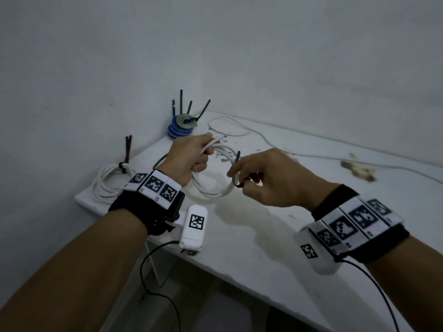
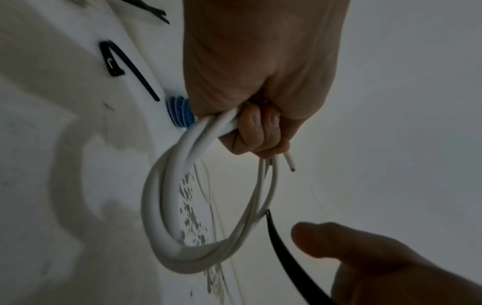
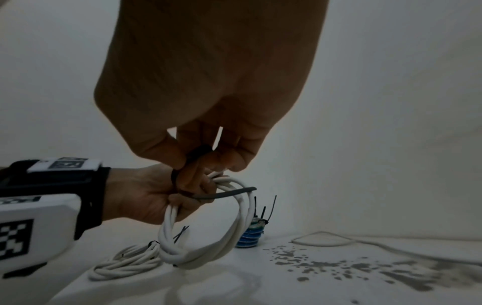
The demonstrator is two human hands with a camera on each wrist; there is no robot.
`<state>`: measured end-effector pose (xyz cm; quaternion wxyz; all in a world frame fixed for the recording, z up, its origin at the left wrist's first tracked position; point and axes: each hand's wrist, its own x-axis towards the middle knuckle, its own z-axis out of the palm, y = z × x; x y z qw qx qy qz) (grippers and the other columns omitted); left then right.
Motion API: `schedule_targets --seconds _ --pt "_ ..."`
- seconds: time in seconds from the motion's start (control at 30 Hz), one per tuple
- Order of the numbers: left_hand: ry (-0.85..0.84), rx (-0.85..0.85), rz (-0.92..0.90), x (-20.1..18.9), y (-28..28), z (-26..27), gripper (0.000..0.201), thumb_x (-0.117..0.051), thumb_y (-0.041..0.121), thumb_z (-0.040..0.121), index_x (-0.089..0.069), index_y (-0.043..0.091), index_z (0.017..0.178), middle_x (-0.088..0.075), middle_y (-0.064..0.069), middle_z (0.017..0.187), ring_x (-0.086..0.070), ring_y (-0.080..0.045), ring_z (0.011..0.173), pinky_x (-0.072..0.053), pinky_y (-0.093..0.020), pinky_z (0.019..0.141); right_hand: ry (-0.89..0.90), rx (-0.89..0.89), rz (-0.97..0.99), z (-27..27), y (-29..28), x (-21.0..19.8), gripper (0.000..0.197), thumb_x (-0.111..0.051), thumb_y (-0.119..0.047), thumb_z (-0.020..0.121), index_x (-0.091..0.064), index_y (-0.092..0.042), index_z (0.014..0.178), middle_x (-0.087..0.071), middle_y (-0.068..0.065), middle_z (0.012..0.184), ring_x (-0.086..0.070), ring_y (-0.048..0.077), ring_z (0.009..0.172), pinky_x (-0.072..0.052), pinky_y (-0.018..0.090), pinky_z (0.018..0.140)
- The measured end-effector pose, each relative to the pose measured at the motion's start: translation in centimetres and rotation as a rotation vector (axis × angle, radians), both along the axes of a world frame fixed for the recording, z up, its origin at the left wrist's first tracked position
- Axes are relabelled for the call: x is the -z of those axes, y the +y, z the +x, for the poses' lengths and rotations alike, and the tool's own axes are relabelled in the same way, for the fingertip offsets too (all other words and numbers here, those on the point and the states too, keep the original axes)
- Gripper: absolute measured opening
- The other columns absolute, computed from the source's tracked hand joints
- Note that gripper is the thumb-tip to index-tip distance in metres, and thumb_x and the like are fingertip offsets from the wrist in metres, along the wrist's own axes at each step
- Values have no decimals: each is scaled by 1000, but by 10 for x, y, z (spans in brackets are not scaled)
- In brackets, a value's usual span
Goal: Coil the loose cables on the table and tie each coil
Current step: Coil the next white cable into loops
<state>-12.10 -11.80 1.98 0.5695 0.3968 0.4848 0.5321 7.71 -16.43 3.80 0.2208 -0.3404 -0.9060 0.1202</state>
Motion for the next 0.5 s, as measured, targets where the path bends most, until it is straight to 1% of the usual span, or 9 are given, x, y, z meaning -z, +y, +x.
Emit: schedule_targets --seconds 0.1,0.2,0.23,0.3,0.33,0.37,0.4,0.47,0.5 --pt "47 48 27 -1 -2 26 18 -55 19 100 -59 2 101 -48 -3 61 -28 -6 36 -19 -17 33 -26 -13 5 22 -16 0 17 -57 -18 71 -73 -15 72 -74 -14 104 -56 1 60 -38 7 61" --pt "104 98 43 -1 -8 51 12 -57 15 96 -58 5 91 -49 -3 60 -28 -8 38 -18 -18 36 -48 -46 22 38 -32 1 19 -56 -16 73 -74 -11 74 -74 -12 106 -64 11 68 -45 15 63" --pt "117 115 47 -1 -9 59 13 -55 14 96 -56 6 86 -49 -3 59 -28 -8 38 -18 -18 36 -58 -46 27 42 -36 1 20 -55 -16 73 -75 -11 75 -74 -11 106 -66 12 73 -45 13 65" --pt "116 136 51 0 -11 73 17 -55 14 97 -56 7 82 -50 -2 58 -28 -8 38 -19 -17 36 -75 -18 34 53 -39 4 21 -55 -15 74 -75 -11 77 -75 -9 104 -63 5 78 -39 5 69" --pt "112 137 50 1 -12 78 17 -55 15 97 -57 5 83 -50 -2 57 -28 -8 37 -19 -17 35 -88 7 45 58 -38 6 21 -55 -14 74 -75 -11 79 -75 -7 102 -60 2 79 -38 4 71" --pt "112 138 48 1 -13 83 16 -56 15 97 -58 3 85 -50 -3 57 -28 -8 37 -19 -17 35 -102 40 68 63 -36 8 21 -55 -13 76 -74 -10 82 -75 -5 100 -60 4 80 -40 5 73" --pt "117 144 45 2 -14 90 16 -57 14 96 -59 1 87 -51 -3 58 -28 -9 38 -19 -18 36 -112 80 108 68 -34 10 21 -54 -12 78 -74 -10 84 -74 -3 98 -62 10 82 -45 13 74" --pt "131 164 32 4 -18 100 15 -58 14 95 -60 0 91 -51 -5 59 -28 -10 39 -19 -19 36 -106 157 234 74 -31 13 18 -53 -8 82 -72 -6 84 -70 3 92 -63 23 81 -53 35 68" --pt "138 185 21 5 -21 104 15 -58 14 95 -61 0 92 -50 -4 60 -28 -10 40 -18 -19 37 -91 186 288 75 -31 14 17 -54 -5 83 -71 -5 83 -67 6 89 -62 26 78 -53 37 63"
